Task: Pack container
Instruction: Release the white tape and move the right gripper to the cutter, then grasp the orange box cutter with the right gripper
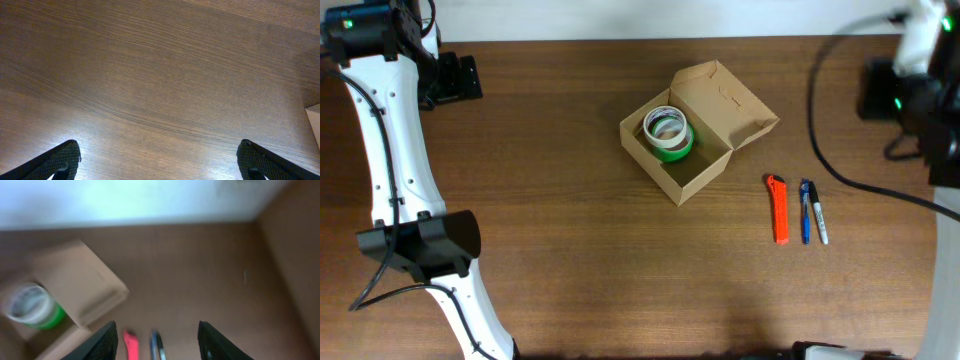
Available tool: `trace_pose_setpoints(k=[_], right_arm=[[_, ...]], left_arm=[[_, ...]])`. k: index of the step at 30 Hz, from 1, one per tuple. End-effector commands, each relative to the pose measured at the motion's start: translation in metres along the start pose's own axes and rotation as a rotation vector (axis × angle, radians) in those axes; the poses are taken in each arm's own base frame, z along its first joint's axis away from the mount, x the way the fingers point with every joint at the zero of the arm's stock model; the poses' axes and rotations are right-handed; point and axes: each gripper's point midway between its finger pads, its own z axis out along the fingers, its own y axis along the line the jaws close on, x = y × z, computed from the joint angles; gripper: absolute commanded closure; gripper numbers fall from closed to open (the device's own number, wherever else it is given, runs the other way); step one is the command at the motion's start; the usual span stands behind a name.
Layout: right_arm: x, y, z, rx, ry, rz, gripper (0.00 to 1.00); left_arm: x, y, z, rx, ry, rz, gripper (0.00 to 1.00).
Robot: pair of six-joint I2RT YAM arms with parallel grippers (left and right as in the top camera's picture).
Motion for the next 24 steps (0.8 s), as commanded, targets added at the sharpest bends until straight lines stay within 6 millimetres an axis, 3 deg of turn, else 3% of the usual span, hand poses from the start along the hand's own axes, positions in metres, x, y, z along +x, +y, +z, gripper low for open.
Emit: trace_pose_setpoints(k=[1,7,8,14,24], right_arm=[[0.072,-0.013,0.049,-0.035,0.220,0.130,0.47],[0.183,0.010,0.098,-0.127,0.519,0.165,0.41],[0.193,0.015,0.105,-0.137,0.539,0.159,0.41],[0.222,0.041,0.133,-0.186,0.614,0.106,0.39],[0.272,0.049,0.190,-0.180,0.797,0.094,0.38]], left_arm=[[0.000,0.000,-0.003,0.007,-0.005,-0.016,0.00],[0.000,0.000,-0.003,0.007,-0.005,-0.016,0.00],[0.000,0.000,-0.003,0.007,-0.005,-0.016,0.00],[0.000,0.000,-0.003,0.007,-0.005,-0.016,0.00],[0.000,0.000,-0.003,0.007,-0.005,-0.016,0.00]])
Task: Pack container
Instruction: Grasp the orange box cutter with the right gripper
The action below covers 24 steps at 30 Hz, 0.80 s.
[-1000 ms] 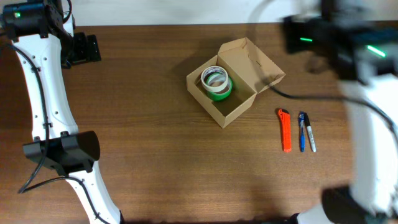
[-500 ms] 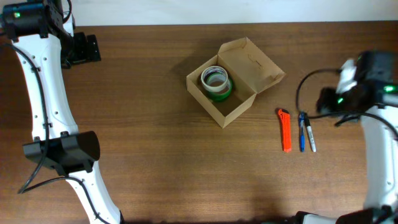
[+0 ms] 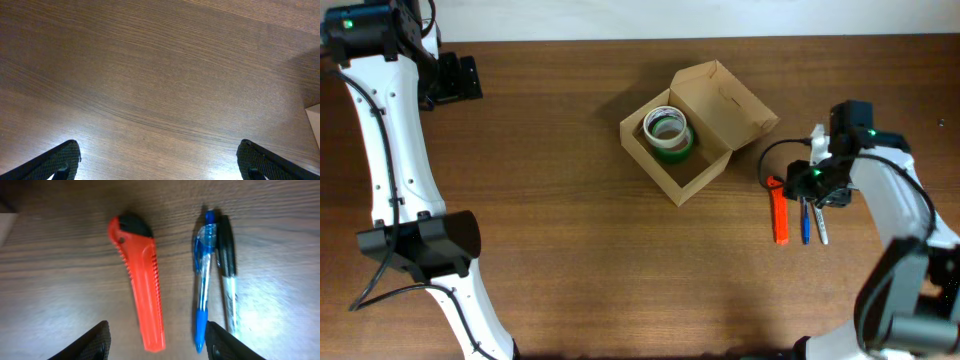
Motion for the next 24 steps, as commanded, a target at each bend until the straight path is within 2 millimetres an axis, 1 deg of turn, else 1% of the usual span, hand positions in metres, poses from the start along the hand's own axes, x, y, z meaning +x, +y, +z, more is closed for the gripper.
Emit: trace_pose_setpoints(k=[1,4,7,12,14,18,19,20,21,22,23,24], right_arm=[[0.006,0.003,0.027,-0.010,0.074,0.004,0.38],[0.010,0.009,0.041,-0.037,0.111,-0.008,0.39],[0.013,0.014,0.050,-0.035,0.137,-0.032,0.39],[0.014,0.019,0.057,-0.026,0.149,-0.057,0.39],[0.014,0.019,0.061,-0.026,0.154,-0.058,0.43],[0.017,0.017,0.070,-0.020,0.177,-0.056,0.44],[0.018,0.015,0.073,-0.007,0.185,-0.056,0.47],[0.019,0.014,0.074,-0.005,0.188,-0.056,0.55],[0.019,0.014,0.076,-0.005,0.193,-0.055,0.66],[0.019,0.014,0.077,-0.004,0.194,-0.051,0.75],[0.019,0.013,0.077,-0.002,0.193,-0.051,0.81],[0.018,0.014,0.077,-0.003,0.191,-0.052,0.84]], left_arm=[[0.000,0.000,-0.003,0.006,-0.005,-0.016,0.00],[0.000,0.000,-0.003,0.006,-0.005,-0.016,0.00],[0.000,0.000,-0.003,0.006,-0.005,-0.016,0.00],[0.000,0.000,-0.003,0.006,-0.005,-0.016,0.00],[0.000,0.000,-0.003,0.006,-0.005,-0.016,0.00],[0.000,0.000,-0.003,0.006,-0.005,-0.016,0.00],[0.000,0.000,-0.003,0.006,-0.005,-0.016,0.00],[0.000,0.000,-0.003,0.006,-0.005,-0.016,0.00],[0.000,0.000,-0.003,0.006,-0.006,-0.016,0.00],[0.000,0.000,-0.003,0.006,-0.005,-0.016,0.00],[0.000,0.000,-0.003,0.006,-0.005,-0.016,0.00],[0.000,0.000,-0.003,0.006,-0.005,-0.016,0.00]])
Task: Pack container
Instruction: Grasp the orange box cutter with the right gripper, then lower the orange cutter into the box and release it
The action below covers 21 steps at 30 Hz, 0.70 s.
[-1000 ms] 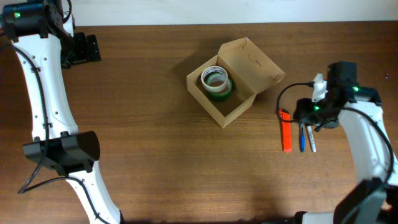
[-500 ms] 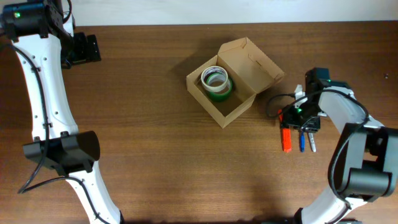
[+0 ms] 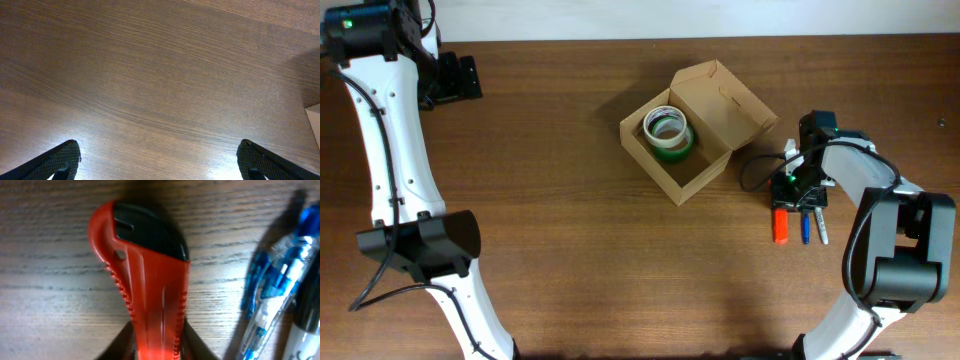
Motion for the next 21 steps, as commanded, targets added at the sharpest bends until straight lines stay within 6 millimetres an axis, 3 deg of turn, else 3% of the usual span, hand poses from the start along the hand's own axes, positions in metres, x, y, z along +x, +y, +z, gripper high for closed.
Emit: trace_pose_setpoints(k=[1,3,7,12,17,18,21], right_arm=[[0.005,0.003,0.014,-0.009,0.037,-0.003,0.87],[0.003,0.003,0.012,-0.011,0.031,-0.004,0.94],[-0.007,0.006,-0.011,-0.014,-0.023,-0.009,0.96],[-0.038,0.013,-0.112,-0.005,-0.230,-0.029,0.96],[-0.048,0.034,-0.220,0.007,-0.425,-0.079,0.96],[-0.048,0.050,-0.256,0.005,-0.495,-0.123,0.96],[-0.046,0.090,-0.305,-0.016,-0.608,-0.243,0.96]], left_arm=[[0.000,0.000,-0.003,0.007,-0.005,-0.016,0.00],[0.000,0.000,-0.003,0.007,-0.005,-0.016,0.00],[0.000,0.000,-0.003,0.007,-0.005,-0.016,0.00],[0.000,0.000,-0.003,0.007,-0.005,-0.016,0.00],[0.000,0.000,-0.003,0.007,-0.005,-0.016,0.00],[0.000,0.000,-0.003,0.007,-0.005,-0.016,0.00],[0.000,0.000,-0.003,0.007,-0.005,-0.016,0.00]])
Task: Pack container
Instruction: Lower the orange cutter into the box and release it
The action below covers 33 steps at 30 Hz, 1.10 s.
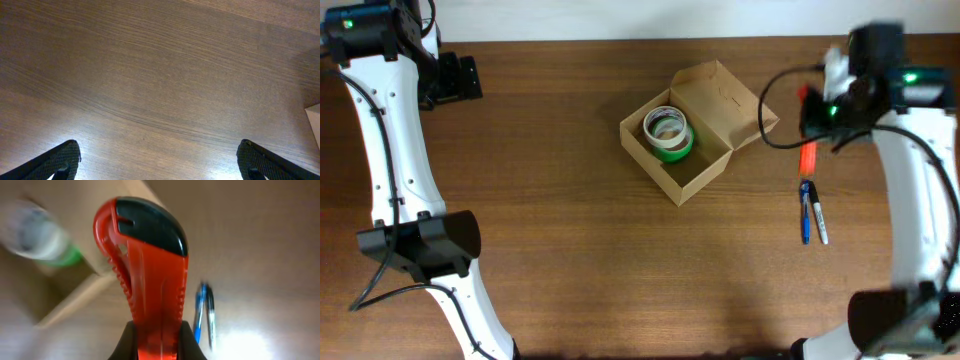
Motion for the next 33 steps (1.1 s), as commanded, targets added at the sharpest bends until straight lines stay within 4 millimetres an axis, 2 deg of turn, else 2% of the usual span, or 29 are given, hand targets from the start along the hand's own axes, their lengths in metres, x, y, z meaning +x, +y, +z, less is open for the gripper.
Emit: trace_pose_setpoints(k=[1,4,7,11,14,19,22,27,33], right_arm=[[-0.033,0.055,-0.058,-0.054,-0.180,-0.158,0.96],[-0.040,0.097,-0.071,-0.099,-0.238,-0.291,0.96],[-0.034,0.129,-0.058,-0.104,-0.213,-0.399,0.96],[-0.020,0.165,-0.015,-0.130,-0.105,-0.522,0.96],[-0.010,0.189,0.039,-0.135,-0.003,-0.604,0.96],[0.006,0.198,0.103,-0.124,0.126,-0.637,0.96],[0.014,0.197,0.126,-0.118,0.179,-0.635,0.97],[0.018,0.198,0.144,-0.114,0.210,-0.624,0.96],[0.023,0.206,0.152,-0.151,0.227,-0.590,0.96]], left_arm=[[0.000,0.000,-0.003,0.006,-0.005,-0.016,0.00],[0.000,0.000,-0.003,0.006,-0.005,-0.016,0.00],[0.000,0.000,-0.003,0.006,-0.005,-0.016,0.00],[0.000,0.000,-0.003,0.006,-0.005,-0.016,0.00],[0.000,0.000,-0.003,0.006,-0.005,-0.016,0.00],[0.000,0.000,-0.003,0.006,-0.005,-0.016,0.00],[0.000,0.000,-0.003,0.006,-0.005,-0.016,0.00],[0.000,0.000,-0.003,0.006,-0.005,-0.016,0.00],[0.000,0.000,-0.003,0.006,-0.005,-0.016,0.00]])
